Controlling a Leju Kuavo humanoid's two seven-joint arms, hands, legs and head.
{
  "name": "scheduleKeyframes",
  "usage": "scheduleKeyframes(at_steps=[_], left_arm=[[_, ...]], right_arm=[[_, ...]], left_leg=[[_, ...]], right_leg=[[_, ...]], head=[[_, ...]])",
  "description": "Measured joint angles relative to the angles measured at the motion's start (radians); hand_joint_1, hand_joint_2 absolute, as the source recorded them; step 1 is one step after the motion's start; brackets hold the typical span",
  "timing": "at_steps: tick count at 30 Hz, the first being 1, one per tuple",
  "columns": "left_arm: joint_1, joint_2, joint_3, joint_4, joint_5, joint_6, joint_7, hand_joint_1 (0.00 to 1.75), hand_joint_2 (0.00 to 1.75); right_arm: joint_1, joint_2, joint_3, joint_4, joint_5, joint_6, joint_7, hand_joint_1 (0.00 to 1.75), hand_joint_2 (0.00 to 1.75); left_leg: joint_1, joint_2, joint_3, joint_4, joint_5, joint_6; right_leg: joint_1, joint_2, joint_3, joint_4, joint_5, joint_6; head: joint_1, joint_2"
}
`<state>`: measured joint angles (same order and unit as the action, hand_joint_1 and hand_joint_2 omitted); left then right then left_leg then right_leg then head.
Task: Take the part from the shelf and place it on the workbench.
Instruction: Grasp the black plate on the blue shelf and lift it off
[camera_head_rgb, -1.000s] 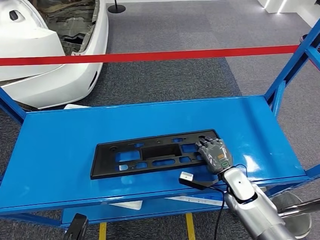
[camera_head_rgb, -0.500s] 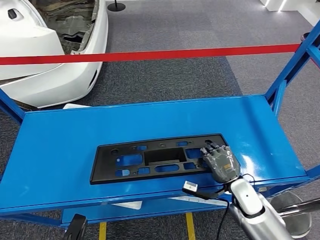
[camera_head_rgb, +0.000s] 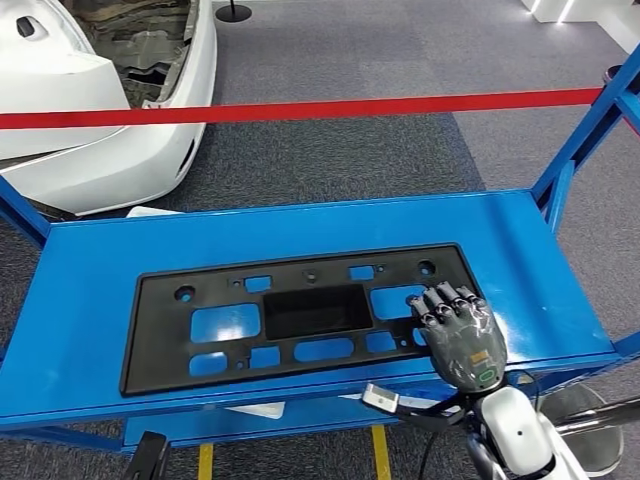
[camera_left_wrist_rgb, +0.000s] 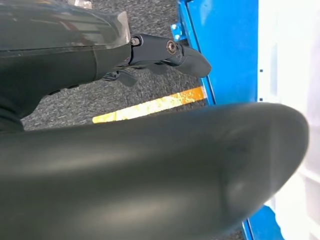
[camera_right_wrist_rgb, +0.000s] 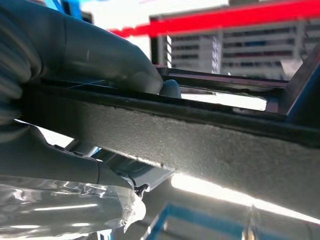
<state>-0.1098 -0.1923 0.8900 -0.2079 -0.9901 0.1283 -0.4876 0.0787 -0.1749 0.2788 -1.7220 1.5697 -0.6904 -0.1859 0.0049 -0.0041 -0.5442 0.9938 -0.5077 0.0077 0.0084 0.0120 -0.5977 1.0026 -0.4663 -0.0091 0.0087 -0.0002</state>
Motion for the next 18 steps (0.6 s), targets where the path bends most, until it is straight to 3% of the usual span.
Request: scheduleKeyframes(at_steps=[3,10,18], left_arm=[[0.003,0.000,0.009,0.000,0.010,0.006,-0.006,0.00,0.00],[0.013,0.000,0.041,0.000,0.037,0.019,-0.033,0.00,0.00],[0.023,0.000,0.067,0.000,0.052,0.006,-0.065,0.00,0.00]], right_arm=[[0.052,0.046,-0.043,-0.096,0.000,0.000,-0.028,1.75,1.75],[0.156,0.115,-0.072,-0.322,0.000,0.000,0.029,1.75,1.75],[0.234,0.193,-0.072,-0.447,0.001,0.000,-0.054,1.75,1.75]], left_leg=[[0.000,0.000,-0.001,0.000,0.000,0.000],[0.000,0.000,-0.001,0.000,0.000,0.000],[0.000,0.000,0.000,0.000,0.000,0.000]], right_leg=[[0.000,0.000,-0.001,0.000,0.000,0.000],[0.000,0.001,-0.001,0.000,0.000,0.000],[0.000,0.001,0.000,0.000,0.000,0.000]], head=[[0.000,0.000],[0.000,0.000],[0.000,0.000]])
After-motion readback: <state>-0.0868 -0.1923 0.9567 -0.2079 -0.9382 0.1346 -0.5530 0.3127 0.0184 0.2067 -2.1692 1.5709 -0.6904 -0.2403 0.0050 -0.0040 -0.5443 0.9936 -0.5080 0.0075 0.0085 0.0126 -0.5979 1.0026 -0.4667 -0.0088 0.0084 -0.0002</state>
